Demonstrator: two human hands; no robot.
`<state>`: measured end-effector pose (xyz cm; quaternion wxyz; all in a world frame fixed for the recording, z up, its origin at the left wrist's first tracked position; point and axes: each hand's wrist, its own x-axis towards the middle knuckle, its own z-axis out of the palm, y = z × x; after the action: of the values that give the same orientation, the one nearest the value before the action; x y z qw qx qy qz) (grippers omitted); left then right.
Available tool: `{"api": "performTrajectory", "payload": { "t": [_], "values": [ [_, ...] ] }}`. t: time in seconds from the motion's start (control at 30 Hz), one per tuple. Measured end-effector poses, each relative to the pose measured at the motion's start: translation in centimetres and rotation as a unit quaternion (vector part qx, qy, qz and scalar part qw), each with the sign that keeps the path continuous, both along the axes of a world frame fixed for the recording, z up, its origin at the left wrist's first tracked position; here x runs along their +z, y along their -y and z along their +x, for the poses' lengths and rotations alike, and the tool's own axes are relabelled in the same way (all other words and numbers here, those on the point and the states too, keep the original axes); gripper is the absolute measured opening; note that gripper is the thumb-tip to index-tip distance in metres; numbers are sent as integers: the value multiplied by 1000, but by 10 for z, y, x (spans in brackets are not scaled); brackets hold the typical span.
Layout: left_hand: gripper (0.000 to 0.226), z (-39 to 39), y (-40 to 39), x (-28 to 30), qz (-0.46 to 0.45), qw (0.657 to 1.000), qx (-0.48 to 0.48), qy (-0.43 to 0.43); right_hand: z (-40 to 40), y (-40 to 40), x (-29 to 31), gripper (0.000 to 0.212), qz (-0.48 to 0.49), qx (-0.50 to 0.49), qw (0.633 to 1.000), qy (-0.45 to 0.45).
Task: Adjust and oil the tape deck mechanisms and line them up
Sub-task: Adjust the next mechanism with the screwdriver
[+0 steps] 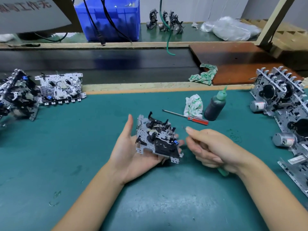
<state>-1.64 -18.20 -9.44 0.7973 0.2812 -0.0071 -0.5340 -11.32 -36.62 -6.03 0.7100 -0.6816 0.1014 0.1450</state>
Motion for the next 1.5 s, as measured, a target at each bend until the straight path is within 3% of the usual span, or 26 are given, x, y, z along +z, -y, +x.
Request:
{"api": "performTrajectory", "payload": {
  "t": [0.1, 0.37, 0.43, 0.5, 0.6, 0.63, 0.7, 0.77, 0.83, 0.87, 0.97, 1.03, 1.13, 1.37, 1.43, 1.5],
  "values": [
    [104, 1, -3, 2, -52, 997, 13, -51, -3, 2, -2, 48, 61, -33, 998, -10],
    [109, -1, -7, 5, -83, 995, -15, -59, -3, 0, -3, 43, 57, -27, 998, 0],
    [108, 2, -9, 4, -67, 996, -61, -18, -2, 1, -3, 44, -30, -74, 996, 37],
    [106, 6, -11, 4, -42, 993, -113, 17, -2, 4, -6, 46, -201, -129, 965, 104],
    [97, 8, -12, 3, -43, 987, -152, 20, -2, 11, -13, 35, -487, -139, 847, 160],
    [91, 7, -11, 2, -44, 986, -157, 23, -2, 11, -14, 30, -540, -130, 815, 167],
    [79, 7, -11, -1, -35, 986, -157, 35, 1, 12, -18, 21, -560, -166, 785, 206],
    [70, 6, -10, -3, -31, 988, -146, 39, 5, 13, -19, 6, -500, -320, 756, 275],
    [67, 6, -9, -3, -36, 991, -128, 28, 8, 18, -22, 22, -430, -459, 717, 301],
    [67, 6, -9, -4, -37, 992, -119, 24, 11, 24, -24, 34, -401, -489, 722, 282],
    [65, 5, -8, -5, -29, 995, -98, 20, 23, 40, -32, 64, -331, -480, 798, 156],
    [64, 5, -8, -5, -23, 995, -94, 22, 29, 47, -38, 61, -308, -454, 828, 117],
    [61, 5, -8, -4, -21, 995, -93, 14, 30, 51, -43, 40, -301, -434, 842, 111],
    [61, 10, -9, -4, -13, 994, -106, 20, 21, 37, -13, 22, -106, -409, 883, 207],
    [63, 11, -10, -6, -5, 995, -101, 24, 18, 27, -4, 20, 6, -410, 887, 213],
    [65, 11, -10, -7, 3, 996, -84, 19, 15, 16, 3, 21, 185, -408, 870, 205]
  ]
}}
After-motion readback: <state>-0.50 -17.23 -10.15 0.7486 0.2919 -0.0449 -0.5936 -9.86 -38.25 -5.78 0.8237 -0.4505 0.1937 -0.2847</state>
